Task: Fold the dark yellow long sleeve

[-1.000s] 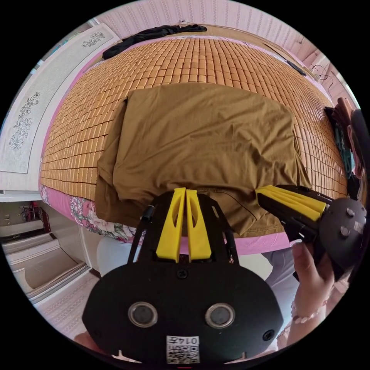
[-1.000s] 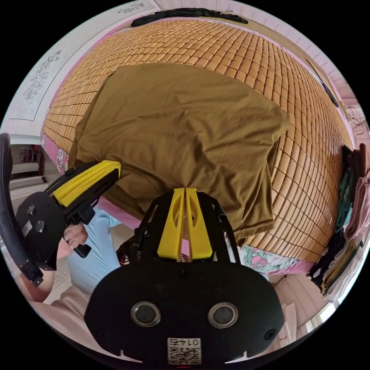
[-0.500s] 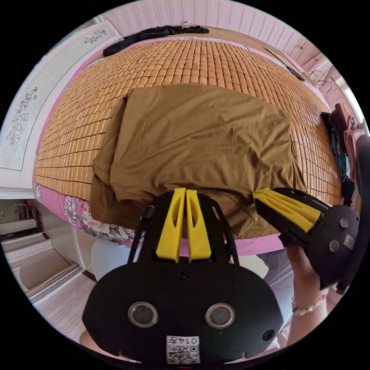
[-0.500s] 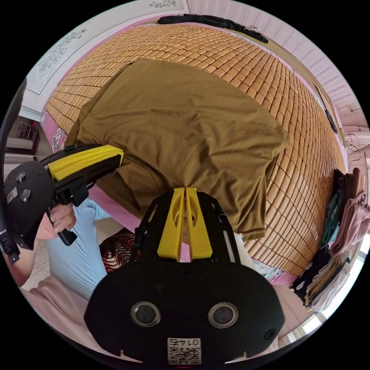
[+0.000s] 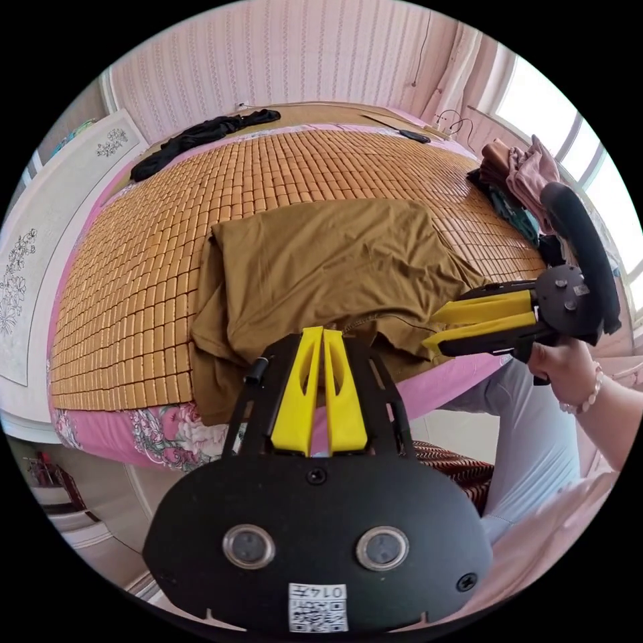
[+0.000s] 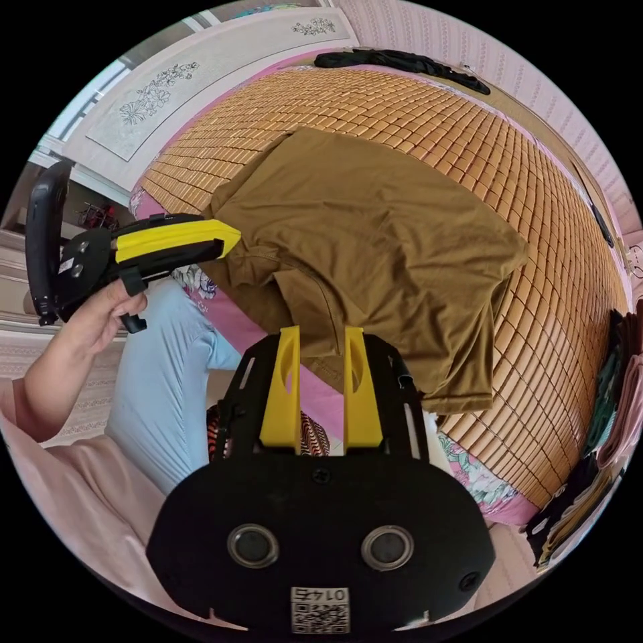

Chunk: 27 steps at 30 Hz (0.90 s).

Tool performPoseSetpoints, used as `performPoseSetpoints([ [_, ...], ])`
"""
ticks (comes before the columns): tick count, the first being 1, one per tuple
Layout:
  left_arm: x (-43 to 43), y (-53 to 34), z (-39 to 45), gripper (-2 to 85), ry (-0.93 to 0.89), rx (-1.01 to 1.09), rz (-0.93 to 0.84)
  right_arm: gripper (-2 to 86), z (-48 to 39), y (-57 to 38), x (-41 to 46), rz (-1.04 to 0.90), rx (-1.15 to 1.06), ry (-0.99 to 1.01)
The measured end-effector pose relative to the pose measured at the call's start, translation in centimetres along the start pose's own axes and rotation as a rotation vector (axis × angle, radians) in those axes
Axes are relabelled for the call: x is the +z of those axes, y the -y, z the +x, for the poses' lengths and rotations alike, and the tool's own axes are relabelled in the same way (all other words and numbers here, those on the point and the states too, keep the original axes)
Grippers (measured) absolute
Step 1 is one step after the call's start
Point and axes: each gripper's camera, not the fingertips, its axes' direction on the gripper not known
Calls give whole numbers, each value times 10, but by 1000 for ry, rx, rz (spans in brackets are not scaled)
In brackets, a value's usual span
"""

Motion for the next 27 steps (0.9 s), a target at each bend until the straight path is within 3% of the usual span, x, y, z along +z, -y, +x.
performPoseSetpoints([
  [3, -1, -15, -18, 5, -80, 31, -6, 105, -5, -8, 6, -50, -21, -7],
  [9, 22, -29, -26, 118, -122, 42, -80, 47, 0, -18, -12, -61, -24, -84],
  [16, 20, -51, -30, 9, -11, 99, -106, -2, 5, -39, -59, -86, -82, -69],
  [22, 26, -76, -39, 27, -25, 142, -120, 17, 14, -52, -69, -138, -82, -39],
  [27, -8, -100, -53, 87, -54, 149, -34, 80, 39, -83, -126, -18, 11, 7],
])
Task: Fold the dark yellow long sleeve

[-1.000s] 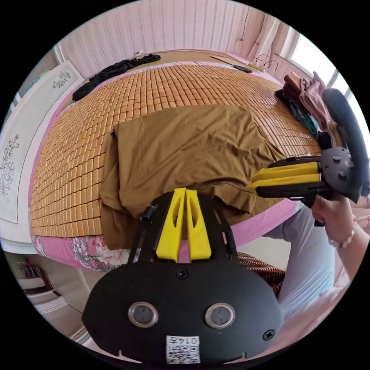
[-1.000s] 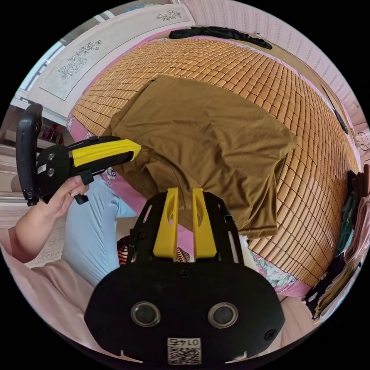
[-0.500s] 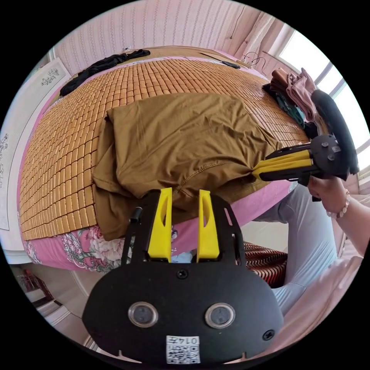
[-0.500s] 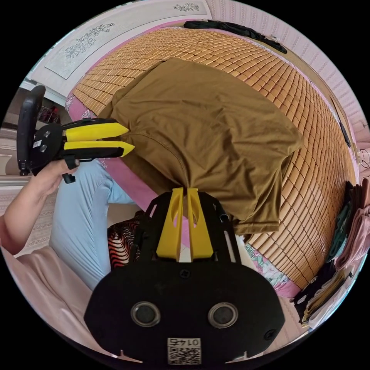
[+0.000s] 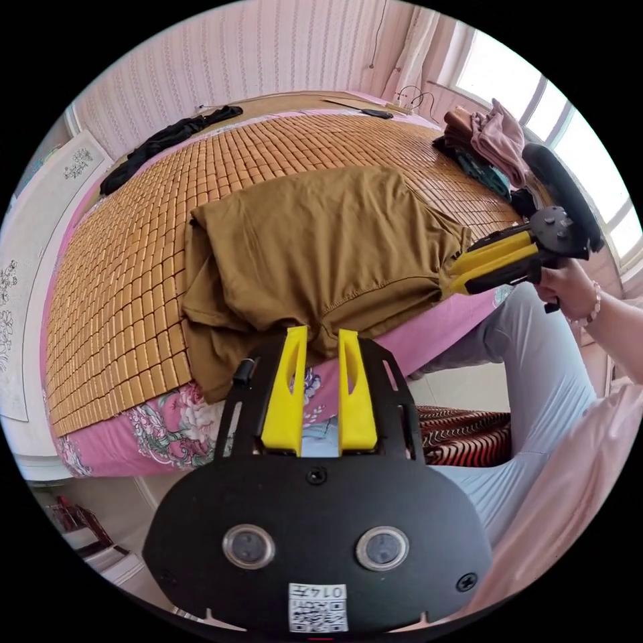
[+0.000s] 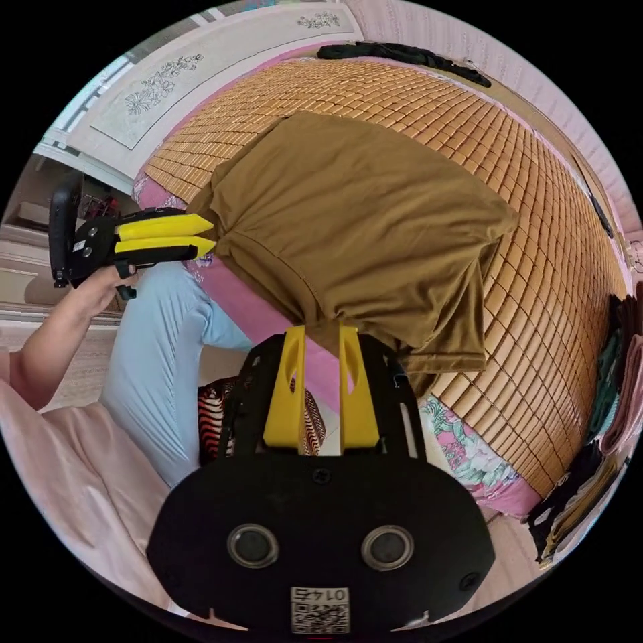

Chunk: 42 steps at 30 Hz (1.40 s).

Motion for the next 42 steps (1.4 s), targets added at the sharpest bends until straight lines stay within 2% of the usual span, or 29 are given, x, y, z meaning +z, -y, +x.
performPoseSetpoints([
  [4, -19, -20, 10, 124, -61, 65, 41, 101, 62, -51, -49, 109, 264, -23],
  [7, -18, -20, 36, 137, -120, 151, 105, 111, 101, -80, -62, 111, 412, 20],
  [11, -2, 0, 83, 173, -176, 277, 162, 71, 122, -94, -74, 102, 449, 134],
  [15, 19, 22, 119, 194, -200, 377, 154, 16, 137, -105, -88, 88, 495, 163],
  [19, 40, 44, 149, 213, -208, 459, 138, 3, 157, -126, -140, 228, 492, 357],
  [21, 52, 50, 158, 204, -186, 467, 115, 4, 162, -132, -163, 284, 456, 452],
  [25, 63, 54, 161, 50, -96, 423, 122, 9, 178, -143, -198, 345, 416, 552],
  [26, 64, 53, 159, 38, -84, 414, 128, 12, 187, -152, -205, 359, 448, 551],
  [30, 60, 47, 149, 20, -134, 377, 120, 45, 222, -190, -214, 451, 568, 576],
  [35, 38, 33, 144, 13, -134, 380, 144, 172, 260, -172, -197, 488, 642, 783],
  [42, 11, 13, 150, 14, -109, 435, 138, 147, 282, -130, -191, 565, 694, 956],
])
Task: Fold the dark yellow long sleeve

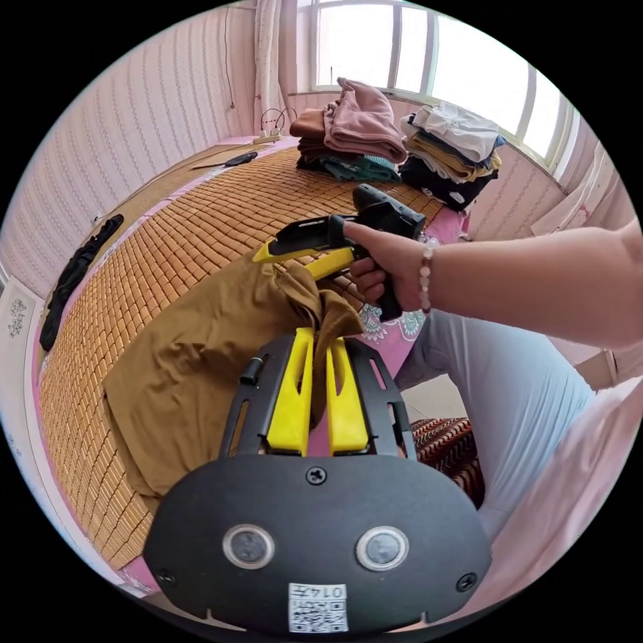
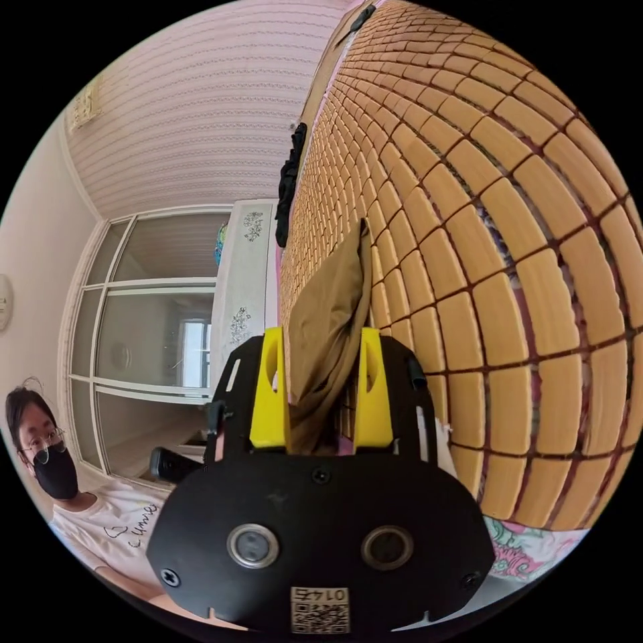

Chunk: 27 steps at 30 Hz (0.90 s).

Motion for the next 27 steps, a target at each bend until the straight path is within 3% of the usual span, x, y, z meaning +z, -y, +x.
performPoseSetpoints([
  [5, -18, -4, 16, 16, 8, 30, 3, 26, -17, -1, -7, -38, -5, -65],
  [9, -29, 4, 24, 14, -61, 14, 16, 13, -43, -20, -42, -29, -81, -118],
  [13, -30, 31, 38, 11, -287, -37, -39, 7, -65, -48, -93, -33, -122, -213],
  [19, -49, 64, 49, 9, -367, 19, 12, 6, -95, -81, -133, -29, -127, -384],
  [27, -74, 69, 8, 6, -347, -60, 53, 7, -158, -77, -54, -106, -241, -476],
])
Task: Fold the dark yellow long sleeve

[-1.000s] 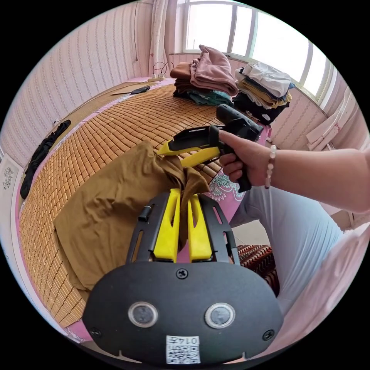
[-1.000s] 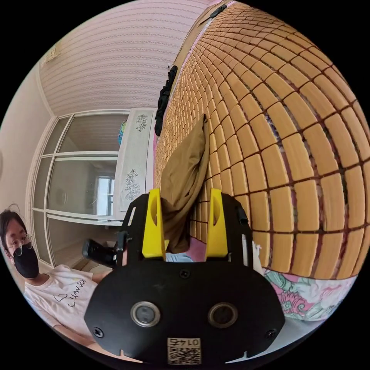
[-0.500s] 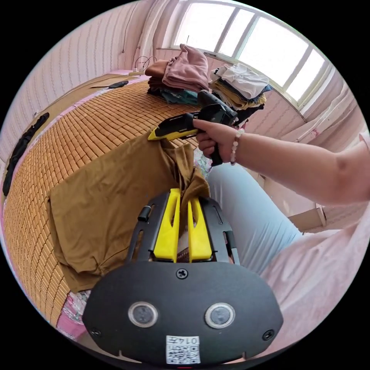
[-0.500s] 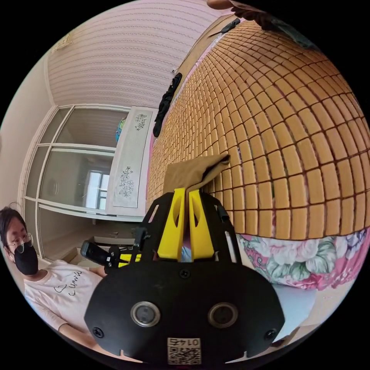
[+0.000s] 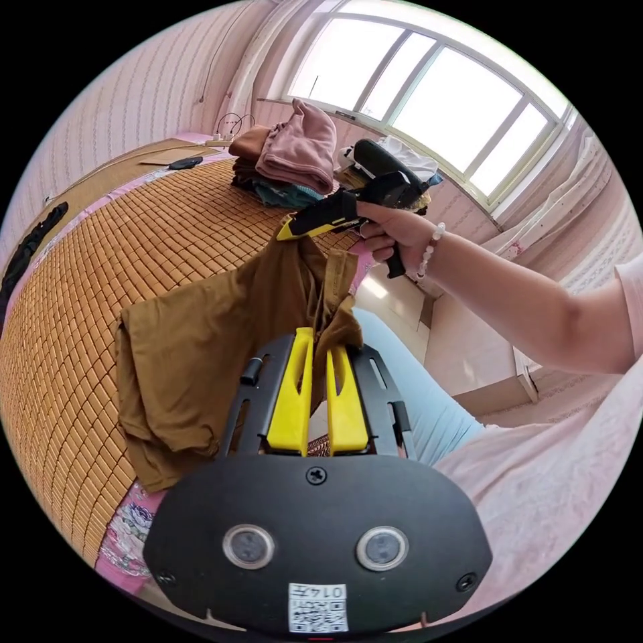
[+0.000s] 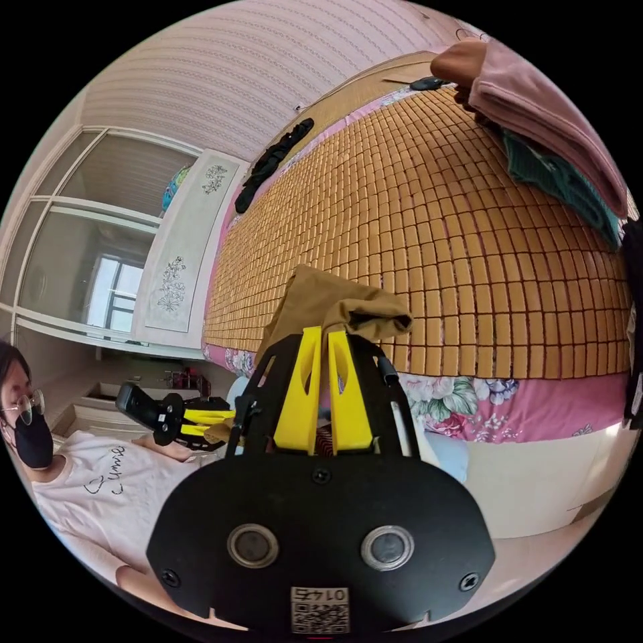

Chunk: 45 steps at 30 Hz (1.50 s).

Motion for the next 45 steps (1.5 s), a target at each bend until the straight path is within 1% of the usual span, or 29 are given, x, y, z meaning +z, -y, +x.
performPoseSetpoints([
  [3, -23, -8, -25, 6, 2, -76, 48, 11, -47, 25, 41, -48, -78, -8],
  [6, -56, -30, -62, 11, 35, -211, 127, 18, -97, 52, 93, -119, -134, -28],
  [8, -78, -57, -98, 18, 74, -368, 196, 30, -134, 74, 144, -170, -155, -50],
  [9, -80, -64, -108, 21, 87, -413, 210, 35, -142, 79, 158, -178, -155, -64],
  [11, -80, -90, -145, 34, 150, -573, 201, 47, -163, 95, 217, -206, -151, -118],
  [14, -72, -115, -173, 43, 169, -690, 131, 64, -178, 102, 272, -262, -188, -175],
  [18, -76, -125, -175, 49, 188, -696, 91, 72, -187, 99, 302, -279, -260, -255],
  [21, -79, -123, -173, 52, 209, -708, 91, 76, -188, 96, 320, -278, -317, -366],
  [23, -76, -115, -176, 79, 233, -740, 89, 86, -187, 97, 342, -303, -339, -445],
  [26, -65, -103, -183, 116, 236, -773, 61, 125, -184, 100, 374, -335, -369, -504],
  [29, -50, -94, -189, 126, 195, -806, 0, 142, -187, 103, 412, -390, -406, -511],
  [30, -49, -92, -188, 125, 208, -806, 1, 143, -189, 102, 420, -394, -418, -518],
  [34, -46, -75, -175, 90, 322, -763, -77, 137, -190, 94, 474, -457, -451, -589],
  [37, -45, -68, -169, 57, 373, -760, -122, 121, -195, 83, 488, -439, -469, -614],
  [40, -49, -66, -168, 20, 361, -758, -143, 72, -199, 68, 502, -442, -523, -603],
  [45, -58, -67, -161, -7, 308, -723, -140, 53, -202, 53, 511, -428, -554, -621],
])
